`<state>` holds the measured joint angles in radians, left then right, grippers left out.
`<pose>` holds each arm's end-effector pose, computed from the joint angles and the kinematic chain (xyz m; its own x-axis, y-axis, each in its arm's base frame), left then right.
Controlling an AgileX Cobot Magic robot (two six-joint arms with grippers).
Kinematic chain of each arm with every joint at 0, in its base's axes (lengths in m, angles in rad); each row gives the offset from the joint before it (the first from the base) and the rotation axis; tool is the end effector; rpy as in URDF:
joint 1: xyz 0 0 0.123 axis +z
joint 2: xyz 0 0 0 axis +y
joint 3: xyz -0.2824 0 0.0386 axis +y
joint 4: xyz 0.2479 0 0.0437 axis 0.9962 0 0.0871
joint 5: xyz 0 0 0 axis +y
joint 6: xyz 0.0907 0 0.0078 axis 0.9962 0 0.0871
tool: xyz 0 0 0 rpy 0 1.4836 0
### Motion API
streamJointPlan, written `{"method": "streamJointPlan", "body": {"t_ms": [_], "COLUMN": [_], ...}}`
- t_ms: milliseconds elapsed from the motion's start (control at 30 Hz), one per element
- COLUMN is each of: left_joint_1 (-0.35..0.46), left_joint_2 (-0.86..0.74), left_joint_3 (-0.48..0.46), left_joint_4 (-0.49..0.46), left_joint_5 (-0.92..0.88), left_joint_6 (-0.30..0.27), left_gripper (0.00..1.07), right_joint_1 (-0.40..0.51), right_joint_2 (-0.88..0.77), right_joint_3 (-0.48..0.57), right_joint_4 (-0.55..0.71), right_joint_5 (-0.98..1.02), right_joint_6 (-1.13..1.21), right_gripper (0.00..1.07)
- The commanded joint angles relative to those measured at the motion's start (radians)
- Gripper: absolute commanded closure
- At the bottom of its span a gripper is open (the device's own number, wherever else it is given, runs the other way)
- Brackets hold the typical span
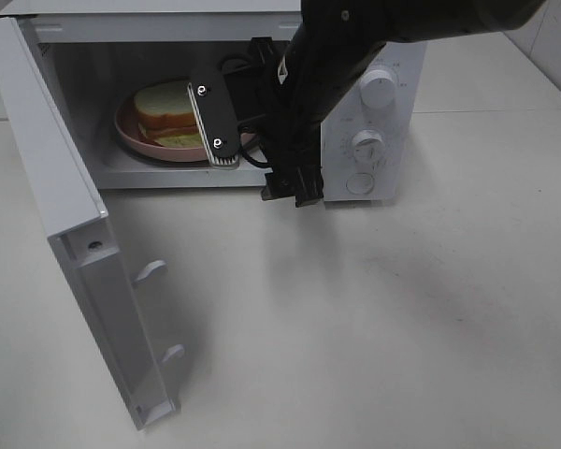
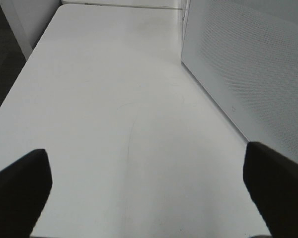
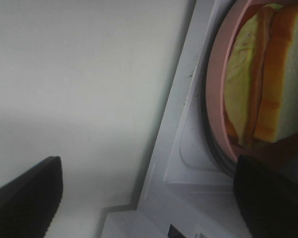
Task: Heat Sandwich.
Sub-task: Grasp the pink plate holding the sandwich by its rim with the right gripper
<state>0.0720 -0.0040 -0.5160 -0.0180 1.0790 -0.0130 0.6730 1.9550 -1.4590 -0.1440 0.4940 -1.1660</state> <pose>-0.0080 -0.0020 0.2801 -0.4519 -0.0541 -0.8904 -0.0676 0.9974 -0.0264 0.3455 0.2675 0.2197 0.3984 -0.9094 -0.1196 -0.7498 -0.2478 -0.6135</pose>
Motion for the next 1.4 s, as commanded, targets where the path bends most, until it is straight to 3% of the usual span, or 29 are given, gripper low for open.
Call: {"method": "streamJointPlan", "body": {"t_ms": [33, 1400], "left_joint_1": [0.001, 0.001], "left_joint_2": [-0.009, -0.009], "left_joint_3": [0.001, 0.001], "left_joint_4": [0.001, 0.001], "left_joint_5": [-0.009, -0.009], "left_joint_6": [0.0, 0.0], "left_gripper": [0.07, 0.07], "right_joint_1": [0.004, 0.025], "right_joint_2": [0.044, 0.49], "right_joint_3": [-0.052, -0.626], "right_joint_4": [-0.006, 0.011], "right_joint_5": [-0.005, 0.099], "right_joint_6": [-0.011, -0.008], "right_gripper": [0.2, 0.25]}}
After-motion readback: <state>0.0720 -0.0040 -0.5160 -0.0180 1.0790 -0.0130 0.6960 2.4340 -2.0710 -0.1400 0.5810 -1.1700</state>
